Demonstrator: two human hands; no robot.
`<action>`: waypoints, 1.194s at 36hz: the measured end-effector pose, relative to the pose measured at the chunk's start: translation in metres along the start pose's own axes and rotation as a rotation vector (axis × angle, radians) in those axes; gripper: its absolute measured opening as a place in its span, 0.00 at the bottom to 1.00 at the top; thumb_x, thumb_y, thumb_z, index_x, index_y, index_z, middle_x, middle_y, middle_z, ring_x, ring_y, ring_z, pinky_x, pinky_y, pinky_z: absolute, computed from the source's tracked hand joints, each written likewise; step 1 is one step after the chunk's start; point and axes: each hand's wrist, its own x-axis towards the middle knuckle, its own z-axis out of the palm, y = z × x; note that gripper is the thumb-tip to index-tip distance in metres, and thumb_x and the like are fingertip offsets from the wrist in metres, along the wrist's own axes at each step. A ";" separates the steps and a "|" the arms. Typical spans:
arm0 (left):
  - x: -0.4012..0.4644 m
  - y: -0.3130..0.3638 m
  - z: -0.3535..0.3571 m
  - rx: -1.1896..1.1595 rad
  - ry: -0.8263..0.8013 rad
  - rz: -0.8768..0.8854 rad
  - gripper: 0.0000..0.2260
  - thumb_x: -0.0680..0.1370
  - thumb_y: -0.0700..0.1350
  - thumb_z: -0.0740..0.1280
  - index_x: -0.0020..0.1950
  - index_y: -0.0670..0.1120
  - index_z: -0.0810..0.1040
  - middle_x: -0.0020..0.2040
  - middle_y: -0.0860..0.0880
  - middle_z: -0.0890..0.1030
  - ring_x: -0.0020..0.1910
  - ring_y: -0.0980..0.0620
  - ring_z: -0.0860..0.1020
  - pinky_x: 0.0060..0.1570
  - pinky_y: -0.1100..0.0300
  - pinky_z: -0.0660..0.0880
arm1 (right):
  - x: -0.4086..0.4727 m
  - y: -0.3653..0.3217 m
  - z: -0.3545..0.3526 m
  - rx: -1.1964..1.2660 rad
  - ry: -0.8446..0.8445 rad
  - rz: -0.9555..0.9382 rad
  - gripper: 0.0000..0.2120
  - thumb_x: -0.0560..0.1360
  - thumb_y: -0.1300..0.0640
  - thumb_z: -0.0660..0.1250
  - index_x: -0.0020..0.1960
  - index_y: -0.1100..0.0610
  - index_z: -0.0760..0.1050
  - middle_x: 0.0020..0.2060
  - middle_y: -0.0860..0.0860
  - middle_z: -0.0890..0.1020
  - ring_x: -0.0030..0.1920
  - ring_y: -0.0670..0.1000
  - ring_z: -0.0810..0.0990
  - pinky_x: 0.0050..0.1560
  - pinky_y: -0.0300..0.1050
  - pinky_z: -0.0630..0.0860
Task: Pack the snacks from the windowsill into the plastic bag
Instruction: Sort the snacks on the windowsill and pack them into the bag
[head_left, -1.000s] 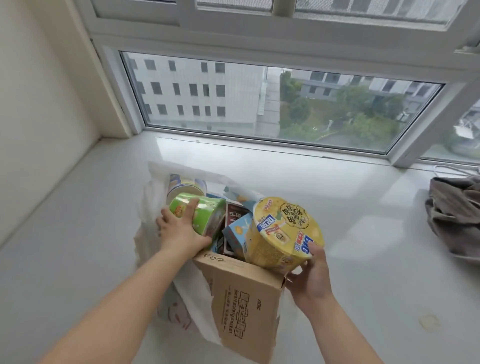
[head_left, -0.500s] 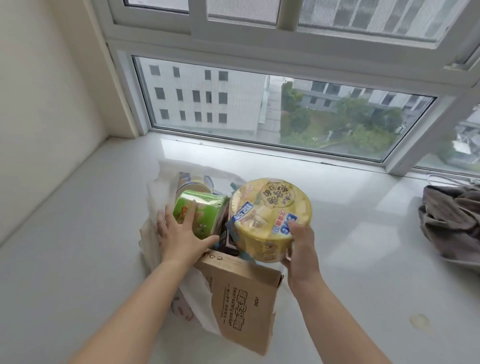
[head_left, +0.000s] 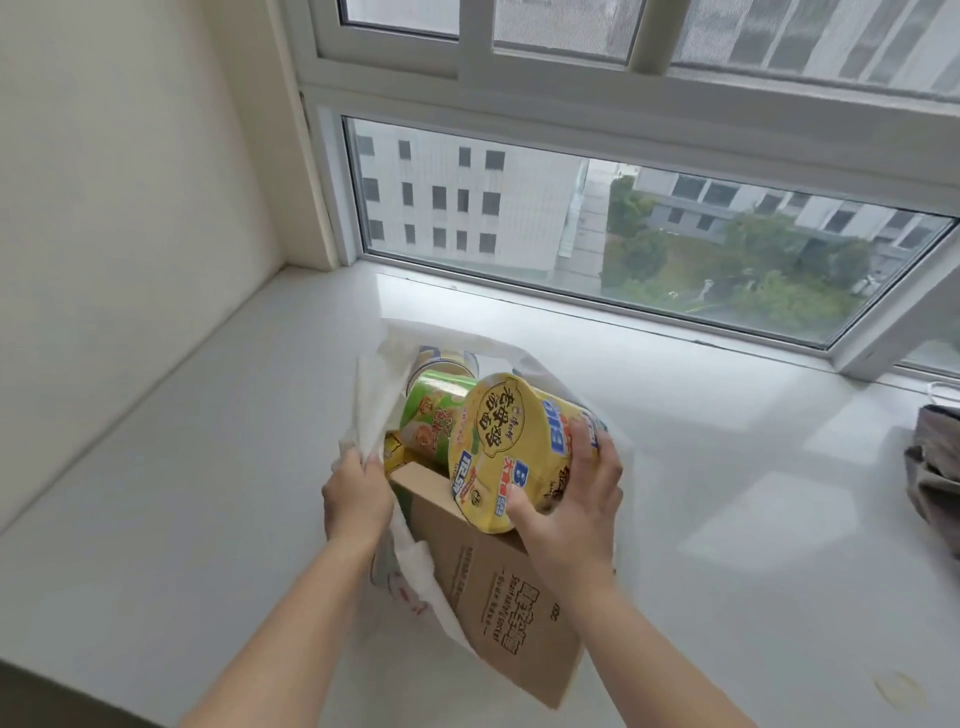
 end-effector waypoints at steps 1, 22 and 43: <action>-0.002 0.005 -0.002 -0.015 0.006 0.027 0.14 0.82 0.46 0.53 0.38 0.44 0.66 0.41 0.44 0.71 0.39 0.47 0.69 0.36 0.56 0.63 | 0.000 -0.001 0.001 0.005 -0.020 -0.015 0.43 0.61 0.34 0.57 0.74 0.42 0.50 0.71 0.47 0.52 0.67 0.50 0.57 0.64 0.41 0.54; 0.019 -0.012 0.003 0.021 -0.079 -0.101 0.15 0.78 0.50 0.63 0.60 0.43 0.68 0.52 0.45 0.74 0.47 0.45 0.73 0.42 0.54 0.70 | 0.016 0.017 -0.023 0.525 0.050 0.396 0.45 0.64 0.46 0.67 0.76 0.45 0.48 0.68 0.46 0.56 0.68 0.46 0.62 0.64 0.43 0.65; 0.140 0.063 -0.026 -0.940 -0.472 -0.348 0.17 0.81 0.52 0.59 0.63 0.42 0.76 0.56 0.42 0.81 0.57 0.43 0.79 0.54 0.50 0.77 | 0.048 0.000 -0.006 0.428 -0.057 0.399 0.39 0.61 0.45 0.64 0.72 0.40 0.59 0.59 0.43 0.58 0.65 0.48 0.64 0.66 0.55 0.70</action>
